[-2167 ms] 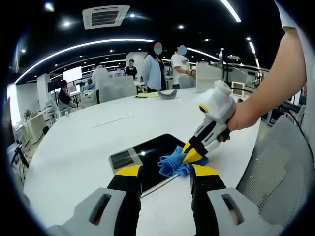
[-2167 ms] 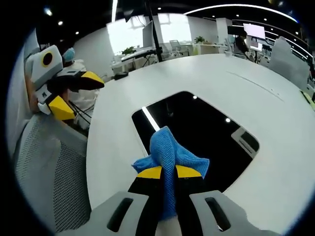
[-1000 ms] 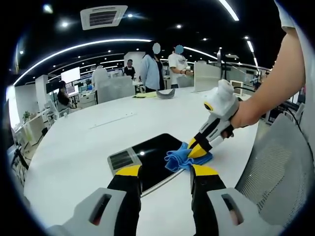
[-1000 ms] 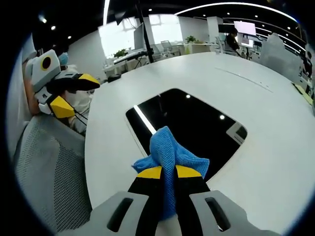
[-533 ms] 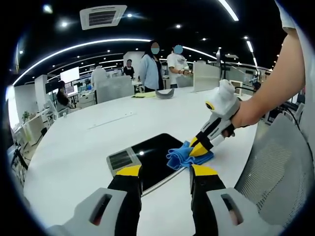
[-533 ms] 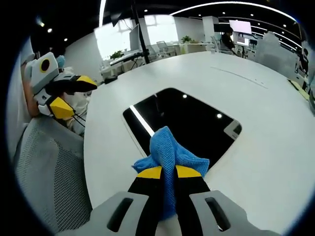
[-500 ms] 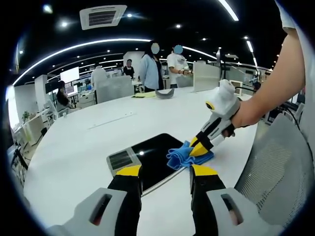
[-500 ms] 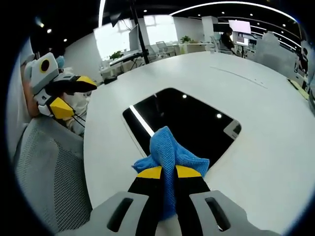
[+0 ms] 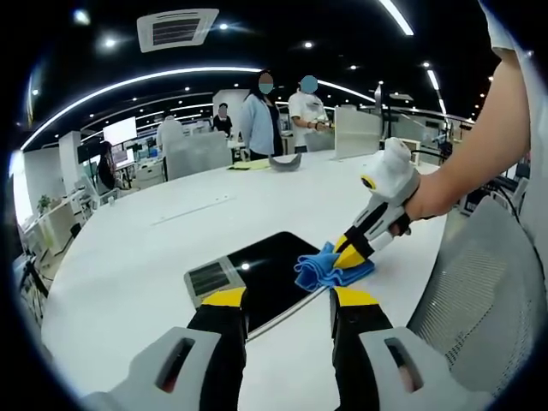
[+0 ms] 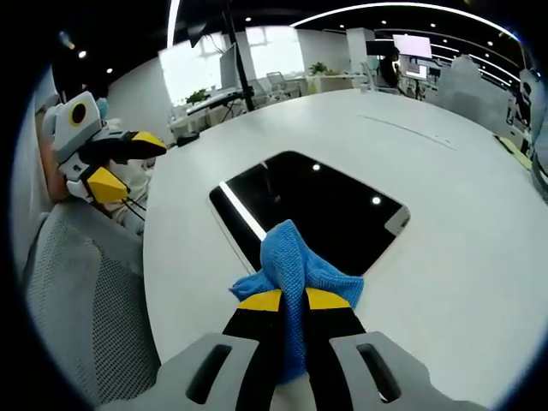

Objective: Wipe the mirror surface with the cleaning cloth until all visible marks leave the cleaned area.

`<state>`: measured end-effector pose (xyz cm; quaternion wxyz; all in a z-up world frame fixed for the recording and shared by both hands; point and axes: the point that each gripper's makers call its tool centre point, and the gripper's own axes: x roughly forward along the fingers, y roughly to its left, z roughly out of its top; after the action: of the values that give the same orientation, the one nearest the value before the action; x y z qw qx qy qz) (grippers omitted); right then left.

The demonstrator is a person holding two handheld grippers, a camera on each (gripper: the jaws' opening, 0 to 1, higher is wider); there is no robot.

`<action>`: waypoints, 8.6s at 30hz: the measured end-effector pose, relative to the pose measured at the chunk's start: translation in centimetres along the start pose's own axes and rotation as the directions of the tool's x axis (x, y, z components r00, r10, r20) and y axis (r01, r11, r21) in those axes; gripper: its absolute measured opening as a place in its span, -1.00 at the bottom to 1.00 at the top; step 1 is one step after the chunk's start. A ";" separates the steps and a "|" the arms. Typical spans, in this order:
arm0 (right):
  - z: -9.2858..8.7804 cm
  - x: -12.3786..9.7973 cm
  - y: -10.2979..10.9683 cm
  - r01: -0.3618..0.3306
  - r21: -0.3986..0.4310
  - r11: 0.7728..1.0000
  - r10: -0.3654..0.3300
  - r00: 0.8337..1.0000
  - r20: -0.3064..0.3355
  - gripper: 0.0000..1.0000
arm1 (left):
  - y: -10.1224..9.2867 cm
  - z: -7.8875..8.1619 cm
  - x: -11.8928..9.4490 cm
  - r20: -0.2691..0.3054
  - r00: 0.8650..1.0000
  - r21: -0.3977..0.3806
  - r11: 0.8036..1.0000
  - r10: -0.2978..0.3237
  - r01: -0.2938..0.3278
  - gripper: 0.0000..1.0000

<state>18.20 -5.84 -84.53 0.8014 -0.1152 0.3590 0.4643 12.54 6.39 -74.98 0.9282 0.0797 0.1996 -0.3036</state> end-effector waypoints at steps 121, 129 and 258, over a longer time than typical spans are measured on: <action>0.6 0.1 -3.2 0.256 0.043 0.966 -0.255 0.967 -0.024 -0.92 | -0.1 0.0 0.0 -0.002 1.000 -0.005 1.000 -0.006 0.006 -0.29; 0.8 0.2 -3.6 0.255 0.040 0.966 -0.254 0.967 -0.024 -0.92 | -0.1 -0.1 0.0 -0.003 1.000 -0.006 1.000 -0.005 0.005 -0.29; 3.6 2.1 -7.9 0.241 0.001 0.971 -0.240 0.969 -0.050 -0.92 | -0.1 -0.4 0.1 -0.020 1.000 -0.012 1.000 -0.008 0.007 -0.31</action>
<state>27.07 -6.87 -84.58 0.8430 -0.1665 0.3638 0.3595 12.42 6.37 -75.42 0.9255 0.0763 0.2111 -0.3051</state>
